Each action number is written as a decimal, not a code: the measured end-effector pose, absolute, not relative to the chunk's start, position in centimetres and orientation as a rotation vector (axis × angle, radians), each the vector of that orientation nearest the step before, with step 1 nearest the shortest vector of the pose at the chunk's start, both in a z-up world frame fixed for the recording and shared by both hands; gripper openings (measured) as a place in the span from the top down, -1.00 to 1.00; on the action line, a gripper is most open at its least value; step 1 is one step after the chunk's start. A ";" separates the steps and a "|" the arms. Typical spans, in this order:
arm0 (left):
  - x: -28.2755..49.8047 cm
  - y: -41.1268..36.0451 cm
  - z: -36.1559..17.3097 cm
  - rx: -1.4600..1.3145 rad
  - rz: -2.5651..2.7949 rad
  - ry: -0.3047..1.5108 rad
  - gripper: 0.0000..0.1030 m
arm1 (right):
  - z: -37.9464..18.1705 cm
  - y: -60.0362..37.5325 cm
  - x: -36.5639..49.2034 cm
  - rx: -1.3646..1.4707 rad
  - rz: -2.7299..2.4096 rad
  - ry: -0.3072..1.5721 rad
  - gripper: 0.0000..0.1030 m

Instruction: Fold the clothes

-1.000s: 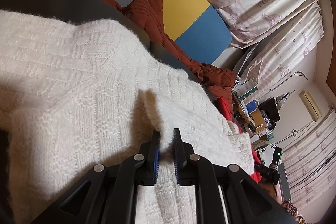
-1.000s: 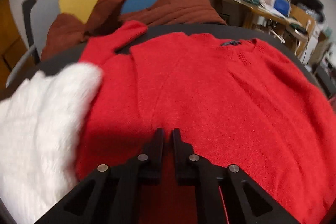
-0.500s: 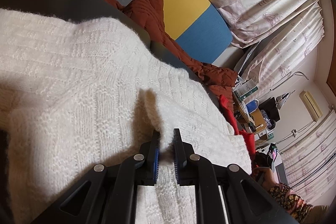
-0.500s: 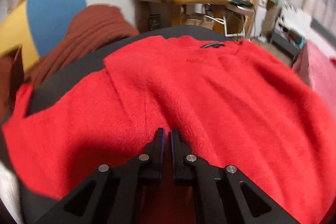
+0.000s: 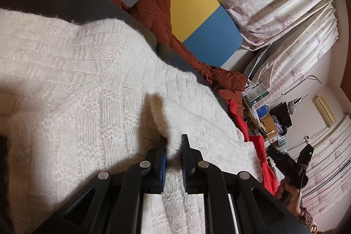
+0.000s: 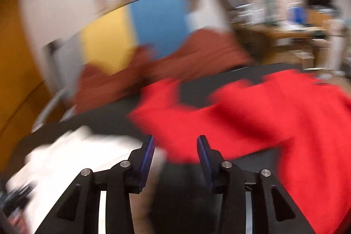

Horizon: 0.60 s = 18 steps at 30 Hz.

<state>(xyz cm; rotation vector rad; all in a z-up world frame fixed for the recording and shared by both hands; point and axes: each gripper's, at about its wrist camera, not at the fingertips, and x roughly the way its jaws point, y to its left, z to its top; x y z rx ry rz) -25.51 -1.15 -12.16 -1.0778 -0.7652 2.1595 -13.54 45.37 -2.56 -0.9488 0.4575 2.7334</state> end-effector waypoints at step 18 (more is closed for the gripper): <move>-25.7 -1.2 -12.2 -1.075 2.155 -0.774 0.78 | 0.8 46.3 -4.4 -1.054 2.577 0.498 0.66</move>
